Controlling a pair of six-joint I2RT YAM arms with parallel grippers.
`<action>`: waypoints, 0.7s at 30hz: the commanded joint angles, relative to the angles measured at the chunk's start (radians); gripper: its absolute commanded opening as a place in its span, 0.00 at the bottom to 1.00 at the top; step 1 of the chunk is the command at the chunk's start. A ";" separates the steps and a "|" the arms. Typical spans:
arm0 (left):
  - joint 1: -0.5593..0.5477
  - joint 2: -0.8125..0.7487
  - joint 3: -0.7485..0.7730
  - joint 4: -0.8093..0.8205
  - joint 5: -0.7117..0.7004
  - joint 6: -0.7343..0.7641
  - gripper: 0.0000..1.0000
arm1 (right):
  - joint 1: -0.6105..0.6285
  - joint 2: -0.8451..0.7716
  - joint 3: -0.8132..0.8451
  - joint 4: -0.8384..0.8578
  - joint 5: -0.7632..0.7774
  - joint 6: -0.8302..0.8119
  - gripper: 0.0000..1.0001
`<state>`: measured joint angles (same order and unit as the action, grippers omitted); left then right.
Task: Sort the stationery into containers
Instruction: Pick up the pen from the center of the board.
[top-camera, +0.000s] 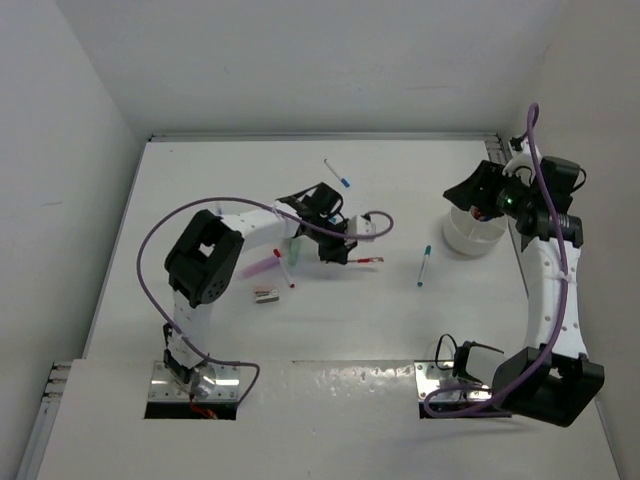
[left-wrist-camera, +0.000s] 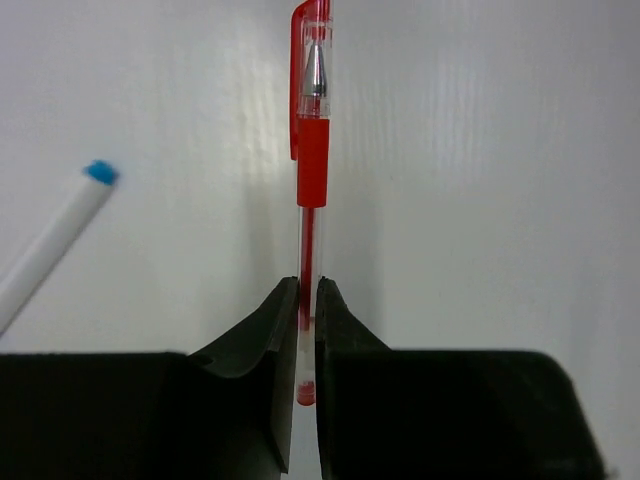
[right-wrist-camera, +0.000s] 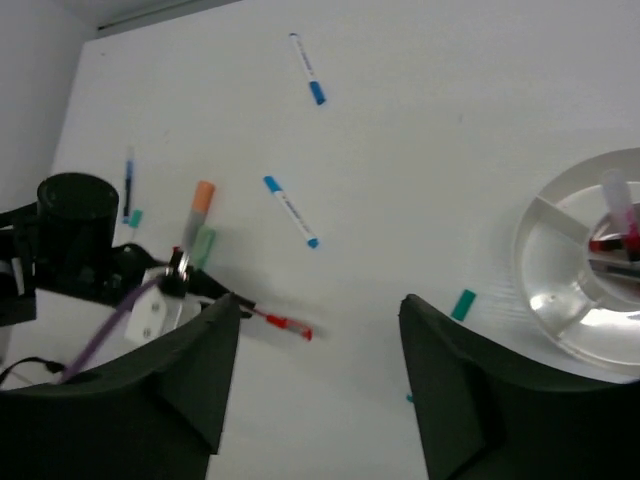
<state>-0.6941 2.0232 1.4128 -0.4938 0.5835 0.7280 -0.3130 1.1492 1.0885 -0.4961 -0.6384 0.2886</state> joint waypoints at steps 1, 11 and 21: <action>0.062 -0.155 0.054 0.226 0.142 -0.404 0.00 | 0.024 -0.029 0.008 0.042 -0.099 0.078 0.67; 0.073 -0.304 -0.064 0.676 0.197 -1.025 0.00 | 0.190 0.029 0.010 0.074 -0.121 0.218 0.72; 0.051 -0.305 -0.051 0.676 0.231 -1.015 0.00 | 0.302 0.089 0.017 0.194 -0.119 0.337 0.71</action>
<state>-0.6350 1.7309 1.3579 0.1299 0.7799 -0.2615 -0.0273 1.2388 1.0832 -0.3916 -0.7433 0.5732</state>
